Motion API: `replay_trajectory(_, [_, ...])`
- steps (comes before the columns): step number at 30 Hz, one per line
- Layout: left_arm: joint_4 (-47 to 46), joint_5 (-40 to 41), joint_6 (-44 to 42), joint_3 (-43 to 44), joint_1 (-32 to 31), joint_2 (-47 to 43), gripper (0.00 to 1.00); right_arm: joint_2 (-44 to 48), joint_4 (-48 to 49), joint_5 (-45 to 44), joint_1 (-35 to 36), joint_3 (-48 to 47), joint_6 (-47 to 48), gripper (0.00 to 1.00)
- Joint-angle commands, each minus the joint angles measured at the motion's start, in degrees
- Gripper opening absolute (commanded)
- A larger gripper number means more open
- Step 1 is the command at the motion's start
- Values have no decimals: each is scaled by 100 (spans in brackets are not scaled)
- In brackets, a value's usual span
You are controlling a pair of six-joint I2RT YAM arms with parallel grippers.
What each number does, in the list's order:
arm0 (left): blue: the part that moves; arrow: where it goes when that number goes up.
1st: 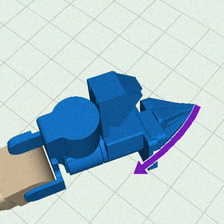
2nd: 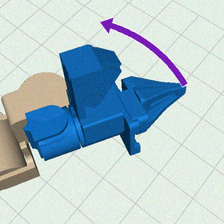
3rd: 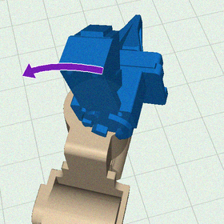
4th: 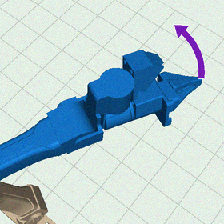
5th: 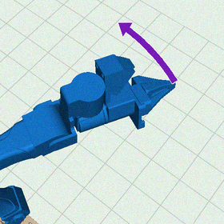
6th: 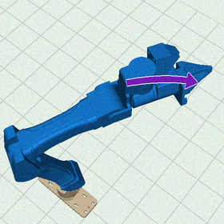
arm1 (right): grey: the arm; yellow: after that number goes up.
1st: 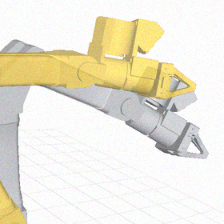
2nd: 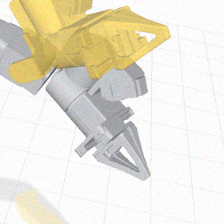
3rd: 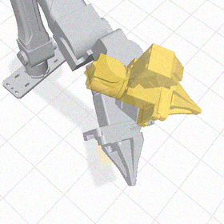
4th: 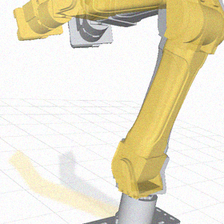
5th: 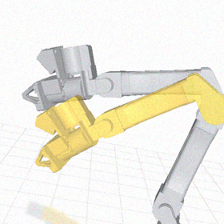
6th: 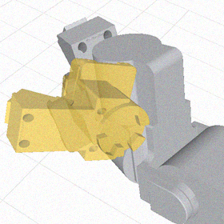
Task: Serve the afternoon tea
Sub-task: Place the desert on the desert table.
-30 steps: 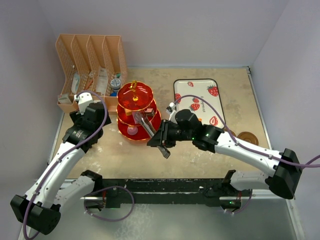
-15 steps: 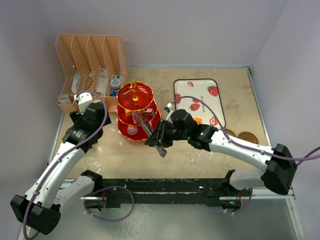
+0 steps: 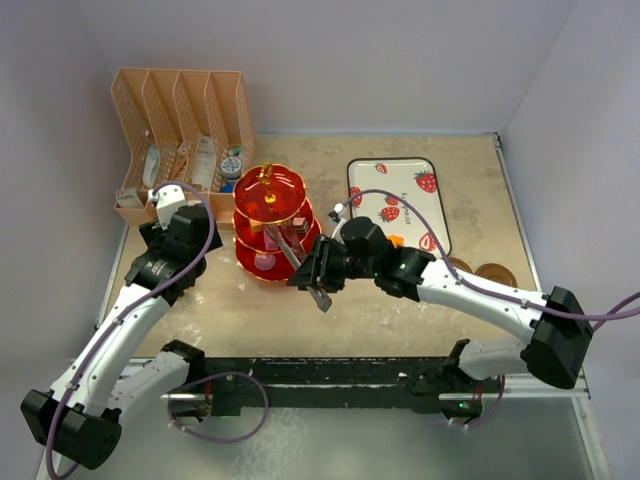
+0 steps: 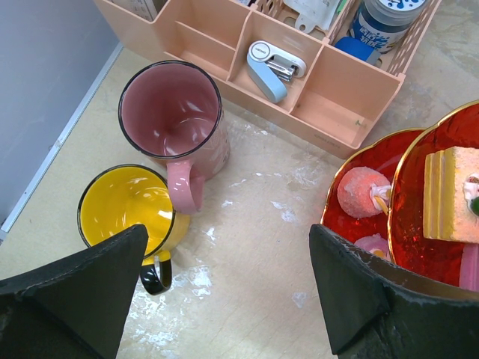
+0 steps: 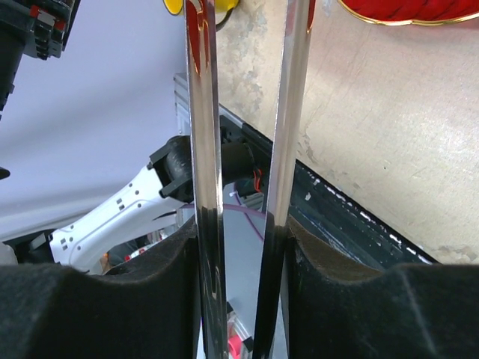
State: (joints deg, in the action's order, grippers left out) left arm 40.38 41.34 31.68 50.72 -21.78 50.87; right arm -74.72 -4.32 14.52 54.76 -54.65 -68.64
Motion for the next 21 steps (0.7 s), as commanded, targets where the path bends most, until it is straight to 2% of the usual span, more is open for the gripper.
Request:
replay_trajectory(1, [-101,103,-57,8,-19,-13,86,78,308,16,34,-290,43,42])
replay_trajectory(12, [-100,94,-50,3,-13,-7,86,186,427,378,43,-326,215,36])
replay_trajectory(21, [-83,98,-48,5,-15,6,86,218,620,629,52,-291,295,35])
